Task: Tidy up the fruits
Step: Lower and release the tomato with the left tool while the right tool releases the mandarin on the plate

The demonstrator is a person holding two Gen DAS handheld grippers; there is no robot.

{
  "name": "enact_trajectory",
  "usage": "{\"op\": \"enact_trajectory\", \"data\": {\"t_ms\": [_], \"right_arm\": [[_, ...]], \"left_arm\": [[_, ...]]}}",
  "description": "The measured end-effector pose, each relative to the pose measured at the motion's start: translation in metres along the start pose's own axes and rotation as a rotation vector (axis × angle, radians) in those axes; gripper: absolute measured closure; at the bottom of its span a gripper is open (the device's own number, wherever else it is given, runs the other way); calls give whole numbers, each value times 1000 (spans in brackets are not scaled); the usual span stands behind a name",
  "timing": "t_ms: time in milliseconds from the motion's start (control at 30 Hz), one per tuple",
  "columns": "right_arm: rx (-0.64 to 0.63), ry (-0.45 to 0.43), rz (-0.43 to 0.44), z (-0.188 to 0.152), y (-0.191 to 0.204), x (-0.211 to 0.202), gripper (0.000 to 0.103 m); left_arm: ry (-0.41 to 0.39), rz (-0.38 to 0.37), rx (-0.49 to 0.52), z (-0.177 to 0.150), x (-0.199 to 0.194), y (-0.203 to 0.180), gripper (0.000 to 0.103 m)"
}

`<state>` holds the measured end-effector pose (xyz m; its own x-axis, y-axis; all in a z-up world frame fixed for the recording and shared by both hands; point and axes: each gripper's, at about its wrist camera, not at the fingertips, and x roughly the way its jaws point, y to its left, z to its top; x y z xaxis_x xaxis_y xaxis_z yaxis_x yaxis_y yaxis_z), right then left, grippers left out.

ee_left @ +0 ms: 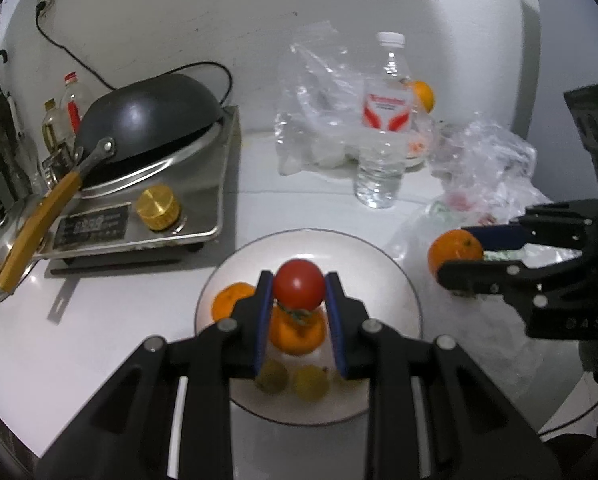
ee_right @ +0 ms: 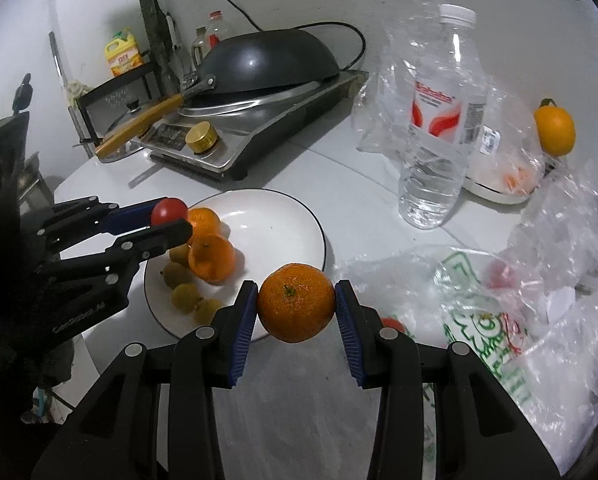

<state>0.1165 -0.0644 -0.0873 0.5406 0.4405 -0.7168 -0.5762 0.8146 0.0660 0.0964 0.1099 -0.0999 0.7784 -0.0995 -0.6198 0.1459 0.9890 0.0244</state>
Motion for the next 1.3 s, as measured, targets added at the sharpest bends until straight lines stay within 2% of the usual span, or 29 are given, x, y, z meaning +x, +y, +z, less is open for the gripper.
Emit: {"op": "enact_trajectory", "data": {"t_ms": [467,700,833,1267,1300], "right_arm": [[4,29,15,22,-6,36,61],[7,35,30,30,-7,50,61],[-3,42,37,35,-4,59,61],[-23,88,41,45,4,84,61],[-26,93,43,45,4,86,61]], "left_arm": [[34,5,-27,15,43,28,77],[88,13,-68,15,71,39,77],[126,25,-26,12,83,34,76],[129,15,-33,13,87,39,75],[128,13,-37,13,87,39,71]]}}
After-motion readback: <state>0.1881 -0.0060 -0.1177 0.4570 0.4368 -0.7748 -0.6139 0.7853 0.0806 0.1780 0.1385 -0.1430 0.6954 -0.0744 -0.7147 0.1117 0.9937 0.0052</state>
